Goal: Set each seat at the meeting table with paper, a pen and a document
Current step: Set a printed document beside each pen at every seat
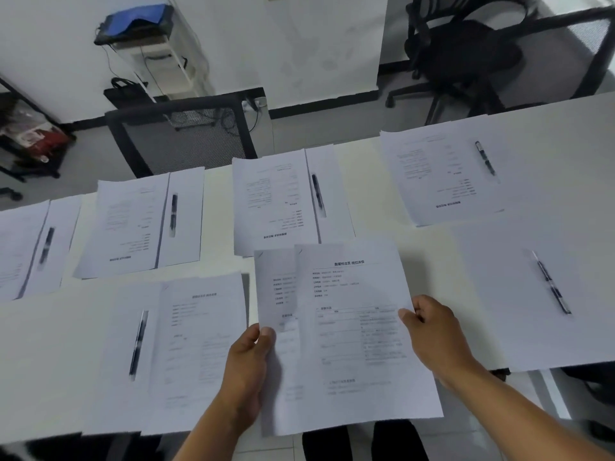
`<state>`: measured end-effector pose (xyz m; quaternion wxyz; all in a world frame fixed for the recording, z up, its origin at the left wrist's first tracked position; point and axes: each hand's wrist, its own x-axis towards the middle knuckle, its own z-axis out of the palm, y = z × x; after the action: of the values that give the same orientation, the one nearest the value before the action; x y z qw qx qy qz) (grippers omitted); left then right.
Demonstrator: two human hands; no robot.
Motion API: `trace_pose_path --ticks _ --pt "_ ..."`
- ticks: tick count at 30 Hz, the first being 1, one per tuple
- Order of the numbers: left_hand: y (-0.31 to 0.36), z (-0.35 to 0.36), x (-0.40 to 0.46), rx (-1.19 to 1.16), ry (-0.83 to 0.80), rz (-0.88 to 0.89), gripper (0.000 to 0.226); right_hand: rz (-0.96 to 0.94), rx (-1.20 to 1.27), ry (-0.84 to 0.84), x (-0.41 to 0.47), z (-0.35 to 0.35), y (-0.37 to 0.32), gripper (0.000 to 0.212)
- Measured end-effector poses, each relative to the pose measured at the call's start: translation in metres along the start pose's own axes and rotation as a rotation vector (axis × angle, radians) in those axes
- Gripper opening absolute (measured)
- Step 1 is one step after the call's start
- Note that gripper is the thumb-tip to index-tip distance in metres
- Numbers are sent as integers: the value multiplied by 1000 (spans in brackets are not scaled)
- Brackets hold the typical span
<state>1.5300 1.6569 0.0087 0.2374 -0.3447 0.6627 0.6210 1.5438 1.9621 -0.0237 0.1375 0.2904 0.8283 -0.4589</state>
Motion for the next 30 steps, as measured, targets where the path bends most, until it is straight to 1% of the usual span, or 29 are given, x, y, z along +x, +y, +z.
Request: trace_pose_path --ticks 5,12,23,30 --pt "-2 -10 -3 22 68 -16 24 48 -140 39 18 -30 22 41" --pt "0 -20 -1 13 153 -24 24 91 -177 93 31 -53 28 45" --pt "-1 -14 -1 -6 147 -22 24 93 -222 97 35 -54 43 40" --pt "-3 -15 -1 -21 146 -2 26 66 -209 100 34 -57 40 38"
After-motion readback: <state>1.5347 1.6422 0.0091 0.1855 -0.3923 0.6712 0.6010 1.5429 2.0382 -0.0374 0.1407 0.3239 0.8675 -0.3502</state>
